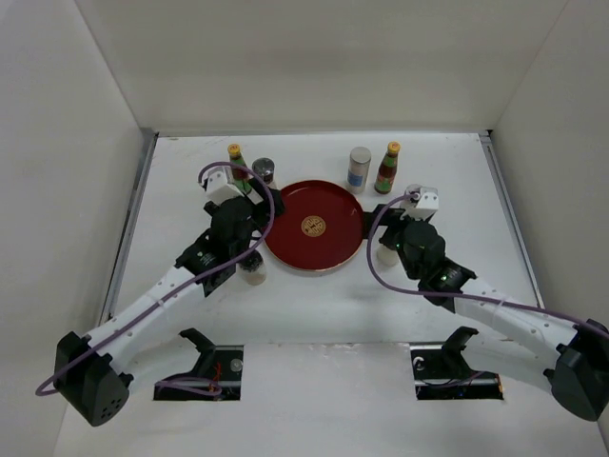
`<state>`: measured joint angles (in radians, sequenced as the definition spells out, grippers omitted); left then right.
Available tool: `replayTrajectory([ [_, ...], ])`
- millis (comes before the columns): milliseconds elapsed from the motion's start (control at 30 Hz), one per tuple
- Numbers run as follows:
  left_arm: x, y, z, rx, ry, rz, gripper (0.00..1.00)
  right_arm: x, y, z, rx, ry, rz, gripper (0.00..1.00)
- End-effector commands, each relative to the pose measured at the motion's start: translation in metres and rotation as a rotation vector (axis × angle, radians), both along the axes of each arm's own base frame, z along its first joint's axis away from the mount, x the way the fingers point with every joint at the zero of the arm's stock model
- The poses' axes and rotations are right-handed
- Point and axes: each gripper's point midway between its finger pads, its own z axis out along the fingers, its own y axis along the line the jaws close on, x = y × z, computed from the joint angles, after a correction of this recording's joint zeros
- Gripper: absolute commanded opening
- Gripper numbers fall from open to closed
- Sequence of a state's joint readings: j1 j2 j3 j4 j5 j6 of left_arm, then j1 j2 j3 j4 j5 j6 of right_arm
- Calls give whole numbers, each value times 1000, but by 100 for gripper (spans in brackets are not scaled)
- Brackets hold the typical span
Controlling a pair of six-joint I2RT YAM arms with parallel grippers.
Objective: Organize the condiment bottles
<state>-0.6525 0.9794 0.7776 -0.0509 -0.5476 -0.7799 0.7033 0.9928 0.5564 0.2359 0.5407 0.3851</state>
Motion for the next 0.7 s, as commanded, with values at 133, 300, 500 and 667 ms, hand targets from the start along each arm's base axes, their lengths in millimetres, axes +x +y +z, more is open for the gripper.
replayTrajectory([
  [133,29,28,55,125,-122,90,100,-4,27,33,123,-101,73,100],
  [300,50,40,67,285,-130,193,100,-10,38,29,123,-96,127,58],
  [500,71,19,58,300,-137,120,92,-12,37,21,130,-66,126,18],
  [667,94,25,32,447,-53,169,38,-10,38,16,127,-60,125,40],
])
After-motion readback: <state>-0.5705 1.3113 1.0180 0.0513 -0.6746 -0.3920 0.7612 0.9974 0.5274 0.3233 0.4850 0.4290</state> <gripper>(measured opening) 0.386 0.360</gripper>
